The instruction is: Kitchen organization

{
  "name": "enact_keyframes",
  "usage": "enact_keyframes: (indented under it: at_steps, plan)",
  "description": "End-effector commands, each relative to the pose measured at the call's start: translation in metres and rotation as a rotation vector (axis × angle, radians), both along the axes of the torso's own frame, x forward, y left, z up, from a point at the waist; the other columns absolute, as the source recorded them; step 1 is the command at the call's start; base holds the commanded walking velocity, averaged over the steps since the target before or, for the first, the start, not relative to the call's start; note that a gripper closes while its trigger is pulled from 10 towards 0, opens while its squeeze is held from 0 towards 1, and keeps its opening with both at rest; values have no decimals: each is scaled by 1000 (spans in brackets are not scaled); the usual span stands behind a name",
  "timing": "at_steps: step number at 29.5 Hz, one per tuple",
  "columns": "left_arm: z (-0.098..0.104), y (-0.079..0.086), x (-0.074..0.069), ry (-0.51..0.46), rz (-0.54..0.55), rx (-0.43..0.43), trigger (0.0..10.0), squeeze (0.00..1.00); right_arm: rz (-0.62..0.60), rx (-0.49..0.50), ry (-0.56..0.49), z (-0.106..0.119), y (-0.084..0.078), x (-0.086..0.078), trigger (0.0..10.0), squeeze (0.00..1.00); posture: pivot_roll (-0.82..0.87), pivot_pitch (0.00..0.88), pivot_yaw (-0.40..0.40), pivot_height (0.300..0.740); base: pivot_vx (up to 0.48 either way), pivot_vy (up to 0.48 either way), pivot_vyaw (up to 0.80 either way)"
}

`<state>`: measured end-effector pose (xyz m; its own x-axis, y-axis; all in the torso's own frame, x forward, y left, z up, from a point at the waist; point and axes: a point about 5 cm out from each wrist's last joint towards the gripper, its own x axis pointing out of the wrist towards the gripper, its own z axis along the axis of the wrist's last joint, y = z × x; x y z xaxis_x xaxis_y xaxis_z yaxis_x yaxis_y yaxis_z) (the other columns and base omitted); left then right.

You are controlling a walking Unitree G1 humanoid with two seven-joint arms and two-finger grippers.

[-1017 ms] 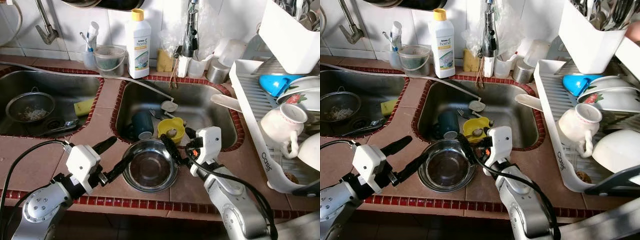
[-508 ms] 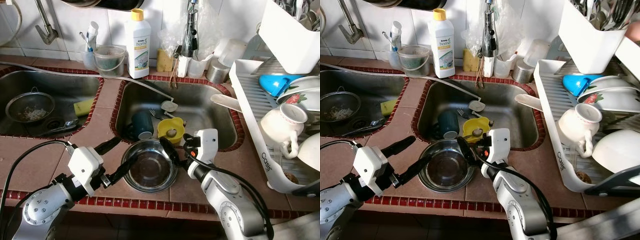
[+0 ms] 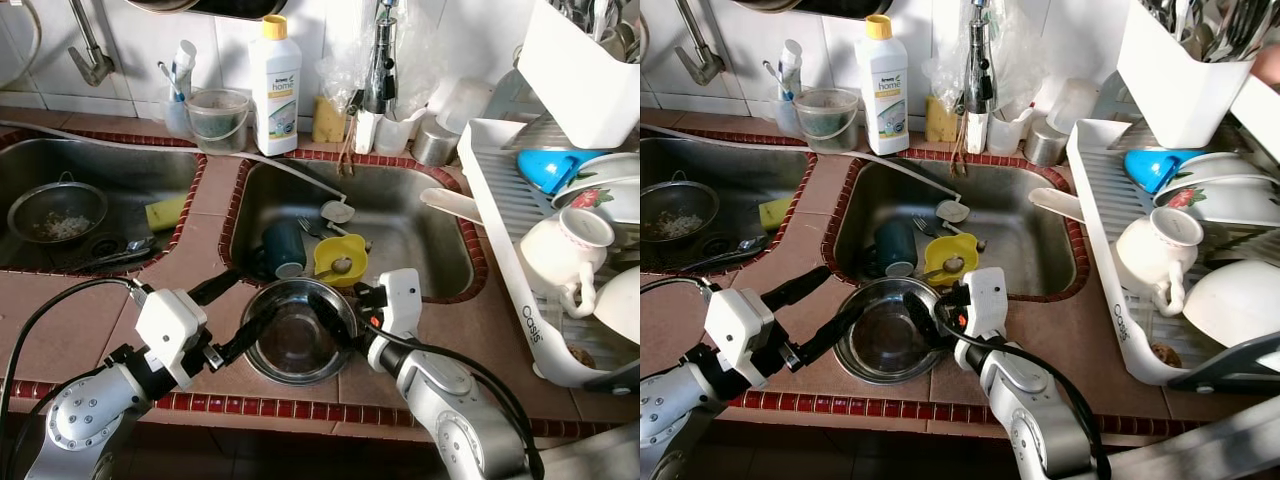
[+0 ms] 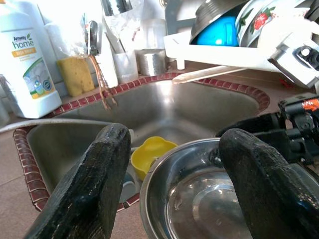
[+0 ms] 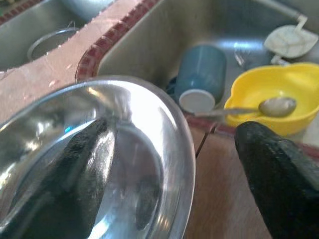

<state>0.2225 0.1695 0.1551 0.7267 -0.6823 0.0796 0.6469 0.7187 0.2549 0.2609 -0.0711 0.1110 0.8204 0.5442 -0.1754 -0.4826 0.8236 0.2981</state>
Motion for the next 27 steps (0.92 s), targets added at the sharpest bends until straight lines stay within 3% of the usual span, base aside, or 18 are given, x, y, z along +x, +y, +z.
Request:
enact_keyframes:
  at_steps: [1,10,16,19,27]
  plan:
    - [5,-5,0,-14,-17,-6,10000,0,-17,0,8,1,-3,-1,0,0,-38,129,-74,740,0,0,0]
    - [4,-5,-2,-1,-33,-1,10000,0,-30,12,13,1,-3,-2,0,0,-40,131,-69,740,0,0,0]
    - [-3,-3,-4,22,-39,23,10000,0,-46,19,20,2,-3,-1,0,0,-41,128,-65,740,0,0,0]
    - [-13,1,-9,44,-57,76,10000,0,-49,22,13,3,-4,0,0,0,-43,126,-63,740,0,0,0]
    - [-20,5,-12,73,-63,95,10000,0,-55,24,16,3,-3,-1,0,0,-44,119,-60,740,0,0,0]
